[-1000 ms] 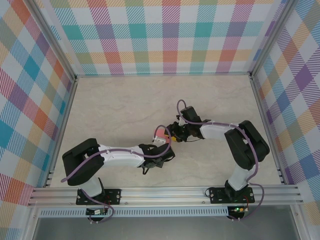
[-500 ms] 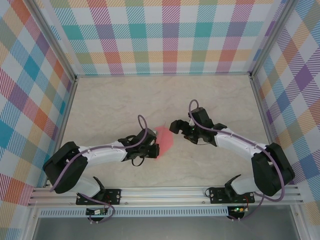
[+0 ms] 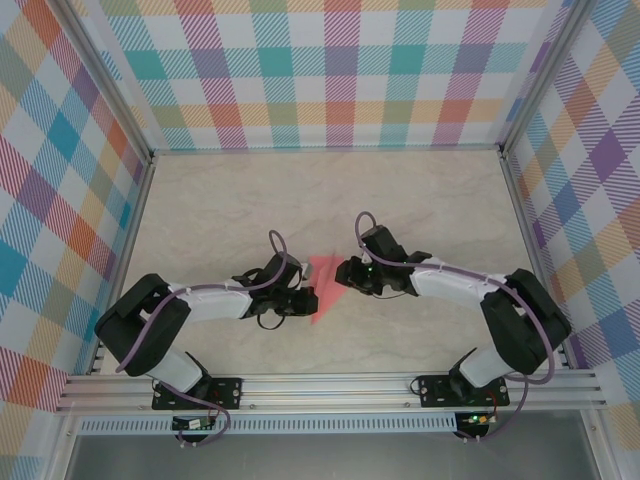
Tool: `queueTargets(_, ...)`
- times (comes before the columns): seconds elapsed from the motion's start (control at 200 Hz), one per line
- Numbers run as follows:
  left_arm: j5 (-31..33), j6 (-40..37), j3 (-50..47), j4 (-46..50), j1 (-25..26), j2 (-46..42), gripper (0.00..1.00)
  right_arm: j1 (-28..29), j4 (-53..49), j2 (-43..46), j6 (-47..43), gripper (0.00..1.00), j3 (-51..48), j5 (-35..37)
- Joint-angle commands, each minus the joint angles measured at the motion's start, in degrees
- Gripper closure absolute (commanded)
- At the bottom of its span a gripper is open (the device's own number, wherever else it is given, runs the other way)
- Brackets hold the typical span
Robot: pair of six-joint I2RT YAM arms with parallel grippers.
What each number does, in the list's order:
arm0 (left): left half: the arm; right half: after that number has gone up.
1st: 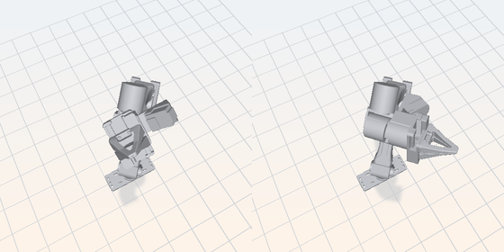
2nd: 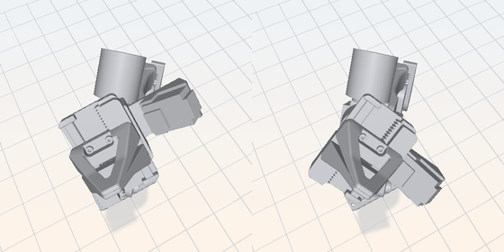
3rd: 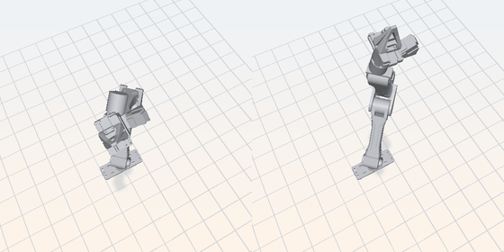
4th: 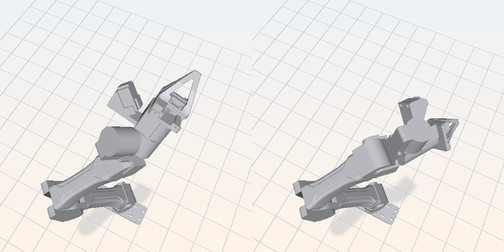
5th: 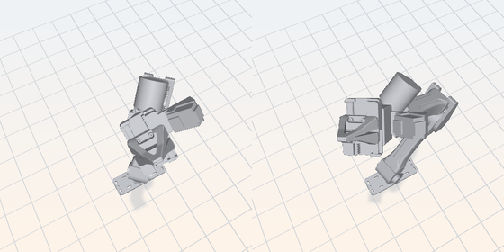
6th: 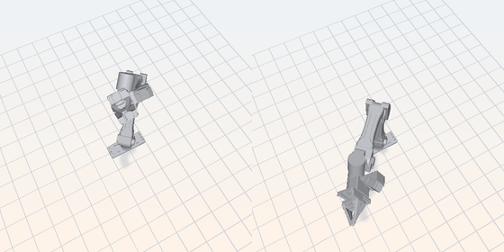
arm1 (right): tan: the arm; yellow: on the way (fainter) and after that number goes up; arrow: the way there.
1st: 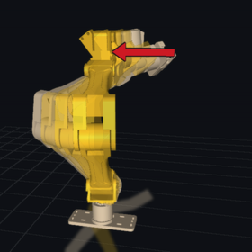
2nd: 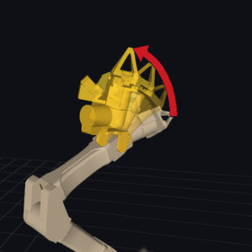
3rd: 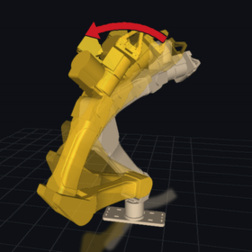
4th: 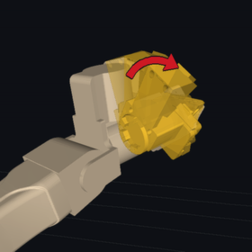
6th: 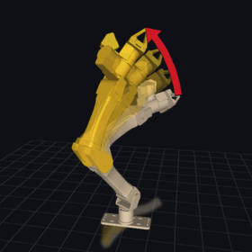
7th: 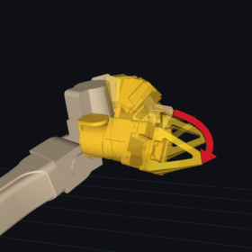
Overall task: Fold a paper plane with a square sheet of paper (pick it up from the middle)
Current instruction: Fourth fold the wing at the center of the table.
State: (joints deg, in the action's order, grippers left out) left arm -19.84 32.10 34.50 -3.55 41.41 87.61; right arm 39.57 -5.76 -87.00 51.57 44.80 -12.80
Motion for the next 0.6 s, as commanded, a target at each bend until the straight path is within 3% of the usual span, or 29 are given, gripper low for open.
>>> queueTargets(0.0,-3.91,0.76,-1.28,-2.69,-1.72,1.07,0.95,0.94,8.23,-2.73,2.44,0.70,0.96,-5.13)
queueTargets(0.235,-6.65,2.65,-2.62,-5.19,-3.56,2.25,0.96,1.13,16.13,-7.73,4.95,0.79,2.44,-11.44)
queueTargets(0.595,-12.29,5.25,-4.18,-8.49,-7.51,3.30,0.96,1.12,19.08,-13.88,7.65,0.82,4.51,-12.28)
